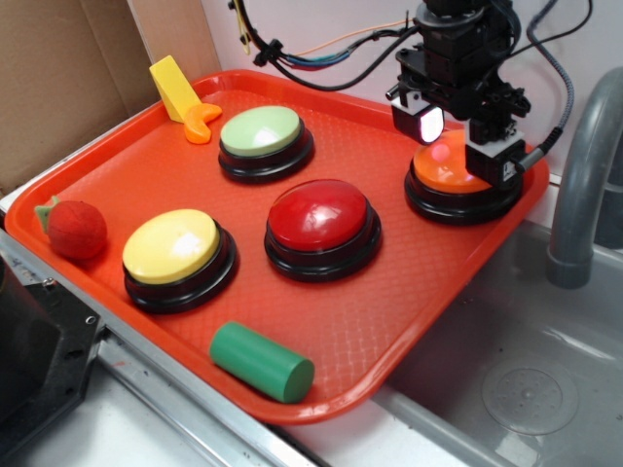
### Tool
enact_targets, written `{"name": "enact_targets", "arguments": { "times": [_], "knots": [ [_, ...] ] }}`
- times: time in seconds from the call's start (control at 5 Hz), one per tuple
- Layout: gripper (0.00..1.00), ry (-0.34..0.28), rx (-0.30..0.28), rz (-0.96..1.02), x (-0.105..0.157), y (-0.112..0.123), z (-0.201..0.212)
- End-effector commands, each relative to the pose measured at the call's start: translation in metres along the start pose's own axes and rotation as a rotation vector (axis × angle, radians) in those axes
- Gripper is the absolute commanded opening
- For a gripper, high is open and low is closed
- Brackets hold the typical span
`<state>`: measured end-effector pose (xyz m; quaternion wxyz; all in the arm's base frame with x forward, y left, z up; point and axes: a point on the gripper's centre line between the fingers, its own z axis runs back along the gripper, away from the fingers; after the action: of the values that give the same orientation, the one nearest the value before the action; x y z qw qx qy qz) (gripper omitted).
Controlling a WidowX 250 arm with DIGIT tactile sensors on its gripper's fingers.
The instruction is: Push the orange button.
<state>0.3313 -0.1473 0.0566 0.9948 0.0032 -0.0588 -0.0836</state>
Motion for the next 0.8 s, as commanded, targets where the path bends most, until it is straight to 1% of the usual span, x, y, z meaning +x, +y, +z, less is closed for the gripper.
{"name": "enact_targets", "arguments": {
  "times": [0.0, 0.2, 0.4, 0.6],
  "knots": [
    [1.0, -0.026, -0.016, 0.042, 0.002, 0.009, 0.022],
    [1.0, -0.051, 0.055, 0.028, 0.0, 0.01, 0.04],
    [1.0, -0.07, 0.043, 0.02, 0.002, 0.01, 0.038],
    [1.0, -0.075, 0.014, 0.013, 0.009, 0.011, 0.033]
  ]
}}
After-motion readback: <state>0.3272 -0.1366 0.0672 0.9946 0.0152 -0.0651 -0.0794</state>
